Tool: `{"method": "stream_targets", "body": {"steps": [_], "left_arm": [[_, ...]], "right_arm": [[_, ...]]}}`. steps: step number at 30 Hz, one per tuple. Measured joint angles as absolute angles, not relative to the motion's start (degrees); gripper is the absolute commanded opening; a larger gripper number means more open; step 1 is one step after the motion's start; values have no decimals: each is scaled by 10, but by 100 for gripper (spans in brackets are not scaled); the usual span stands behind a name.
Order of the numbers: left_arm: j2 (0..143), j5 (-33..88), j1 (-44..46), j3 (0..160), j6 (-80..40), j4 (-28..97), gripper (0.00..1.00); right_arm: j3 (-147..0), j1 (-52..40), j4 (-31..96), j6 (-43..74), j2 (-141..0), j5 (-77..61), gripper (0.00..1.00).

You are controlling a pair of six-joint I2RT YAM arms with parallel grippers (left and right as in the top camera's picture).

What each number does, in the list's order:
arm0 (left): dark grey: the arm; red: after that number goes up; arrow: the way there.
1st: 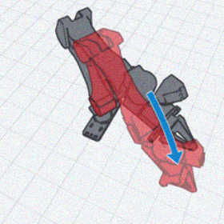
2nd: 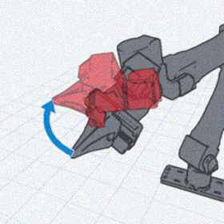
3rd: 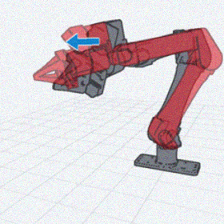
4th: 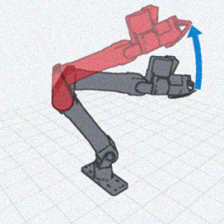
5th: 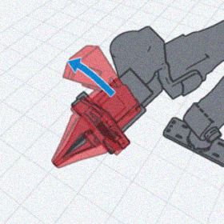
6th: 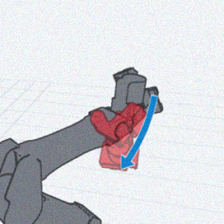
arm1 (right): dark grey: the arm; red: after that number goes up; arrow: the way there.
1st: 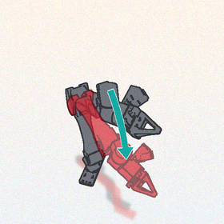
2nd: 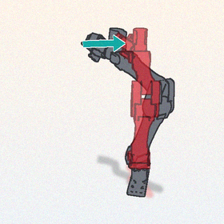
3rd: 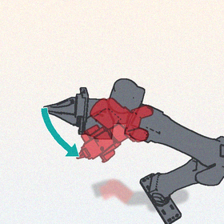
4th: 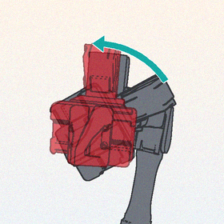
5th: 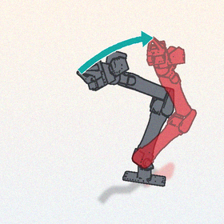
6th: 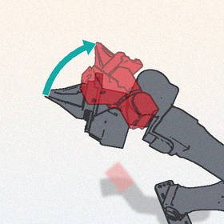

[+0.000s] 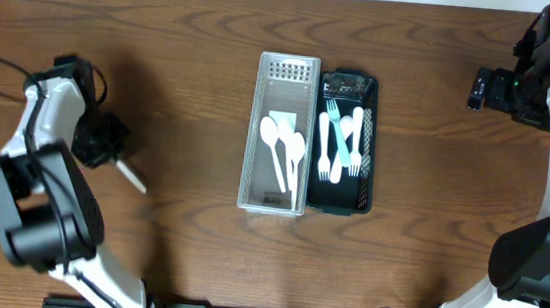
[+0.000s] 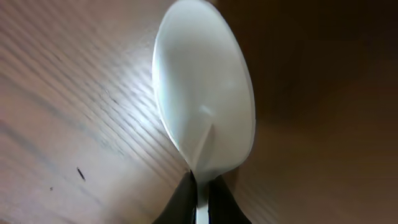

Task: Pack container
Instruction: 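Carry the spoon into the white basket with the others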

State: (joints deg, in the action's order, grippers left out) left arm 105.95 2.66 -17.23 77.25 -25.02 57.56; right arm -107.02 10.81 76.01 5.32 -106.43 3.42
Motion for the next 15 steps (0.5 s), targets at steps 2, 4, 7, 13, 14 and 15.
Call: {"method": "stream_targets", "body": {"steps": [2, 4, 7, 13, 14, 15], "left_arm": [[1011, 31, -143, 783, -248, 574, 5], [955, 35, -98, 793, -242, 566, 6], [887, 41, -17, 801, -235, 538, 6], [843, 45, 158, 803, -213, 458, 6], [847, 43, 177, 803, -211, 454, 6], [853, 41, 196, 803, -210, 450, 6]], "right_arm": [[-1070, 108, 760, 53, -1065, 34, 99], [-1070, 108, 760, 53, -1064, 34, 99], [-1070, 108, 759, 53, -1065, 34, 99], [-1070, 108, 758, 53, -1064, 34, 99], [-1070, 108, 758, 53, -1064, 34, 99], [-1070, 108, 758, 53, -1065, 33, 99]]}}
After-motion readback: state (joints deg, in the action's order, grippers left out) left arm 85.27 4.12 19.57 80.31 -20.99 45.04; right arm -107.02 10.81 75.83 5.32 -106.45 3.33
